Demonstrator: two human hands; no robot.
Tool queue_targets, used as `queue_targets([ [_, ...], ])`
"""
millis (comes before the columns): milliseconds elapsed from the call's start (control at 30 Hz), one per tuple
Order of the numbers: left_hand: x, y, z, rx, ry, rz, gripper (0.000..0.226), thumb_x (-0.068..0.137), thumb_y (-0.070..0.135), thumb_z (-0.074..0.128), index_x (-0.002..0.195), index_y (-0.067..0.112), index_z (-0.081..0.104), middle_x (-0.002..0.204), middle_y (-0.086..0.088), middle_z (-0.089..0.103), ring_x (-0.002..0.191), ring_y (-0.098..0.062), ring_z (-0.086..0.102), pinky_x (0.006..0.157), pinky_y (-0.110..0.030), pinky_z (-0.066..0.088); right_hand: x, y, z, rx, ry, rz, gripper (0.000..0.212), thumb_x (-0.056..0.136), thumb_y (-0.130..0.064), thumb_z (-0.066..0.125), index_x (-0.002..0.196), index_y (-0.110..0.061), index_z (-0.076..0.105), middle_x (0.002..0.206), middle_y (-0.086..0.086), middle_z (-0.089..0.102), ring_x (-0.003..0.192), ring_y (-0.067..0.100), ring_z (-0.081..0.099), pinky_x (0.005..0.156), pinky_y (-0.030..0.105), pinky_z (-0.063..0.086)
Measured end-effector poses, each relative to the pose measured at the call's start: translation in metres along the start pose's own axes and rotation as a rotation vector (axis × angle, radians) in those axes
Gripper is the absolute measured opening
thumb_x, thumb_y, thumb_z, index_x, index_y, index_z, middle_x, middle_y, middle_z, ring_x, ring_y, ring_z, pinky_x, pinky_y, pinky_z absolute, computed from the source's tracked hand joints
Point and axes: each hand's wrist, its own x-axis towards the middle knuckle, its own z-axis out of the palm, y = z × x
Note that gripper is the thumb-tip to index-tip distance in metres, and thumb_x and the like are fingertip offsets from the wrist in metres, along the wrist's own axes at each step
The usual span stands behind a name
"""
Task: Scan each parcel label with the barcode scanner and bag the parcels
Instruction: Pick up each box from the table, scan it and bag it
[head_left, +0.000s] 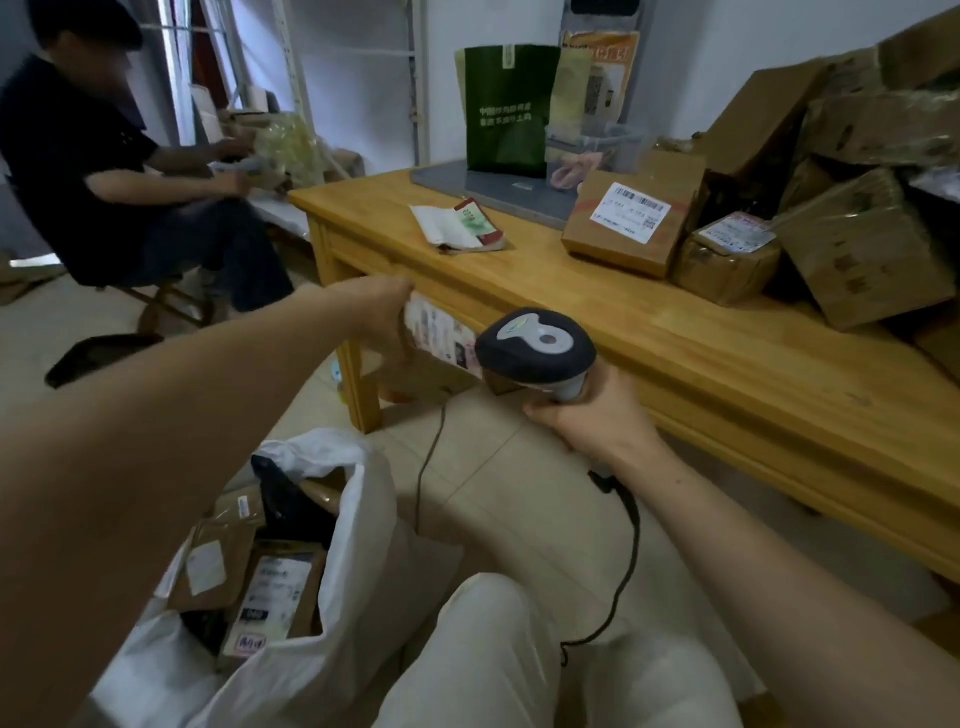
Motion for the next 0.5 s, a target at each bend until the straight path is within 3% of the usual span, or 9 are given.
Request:
queue_targets([
  [133, -0.02, -0.07, 0.071, -0.063, -0.003, -0.335, 0.076, 0.077, 0.042, 0.076, 0.137, 0.011, 0.039, 0.125, -0.013, 0.054, 0.11, -0.029, 0.056, 0.089, -0.037, 0.048, 0.005, 0.007, 0.036, 0.051, -0.102, 0.085, 0.03, 0.079, -0.012, 0.073, 0.102, -0.022, 0.056, 0.071, 0.005, 0.064, 0.059, 0.017, 0.059, 0.059, 0.037, 0.054],
  [267, -0.045, -0.132, 0.138, -0.249, -0.027, -0.63, 0.06, 0.087, 0.045, 0.063, 0.13, 0.007, 0.044, 0.128, -0.02, 0.053, 0.114, -0.035, 0.053, 0.094, -0.04, 0.045, 0.012, 0.01, 0.068, 0.088, -0.21, 0.156, 0.025, 0.08, -0.009, 0.072, 0.098, -0.018, 0.058, 0.07, 0.006, 0.063, 0.055, 0.015, 0.057, 0.056, 0.031, 0.051],
  [400, -0.061, -0.149, 0.192, -0.36, -0.048, -0.757, 0.066, 0.076, 0.041, 0.075, 0.124, 0.005, 0.047, 0.12, -0.02, 0.057, 0.11, -0.038, 0.057, 0.089, -0.039, 0.046, 0.022, 0.016, 0.096, 0.061, -0.244, 0.223, 0.023, 0.077, -0.009, 0.073, 0.096, -0.015, 0.061, 0.063, 0.003, 0.061, 0.048, 0.013, 0.053, 0.049, 0.027, 0.045],
  [500, -0.055, -0.142, 0.215, -0.452, -0.067, -0.785, 0.071, 0.075, 0.038, 0.077, 0.131, 0.007, 0.045, 0.131, -0.022, 0.05, 0.118, -0.04, 0.051, 0.097, -0.042, 0.044, 0.03, 0.021, 0.11, 0.041, -0.267, 0.246, 0.021, 0.077, -0.009, 0.073, 0.094, -0.015, 0.061, 0.063, 0.003, 0.06, 0.047, 0.014, 0.053, 0.048, 0.027, 0.045],
])
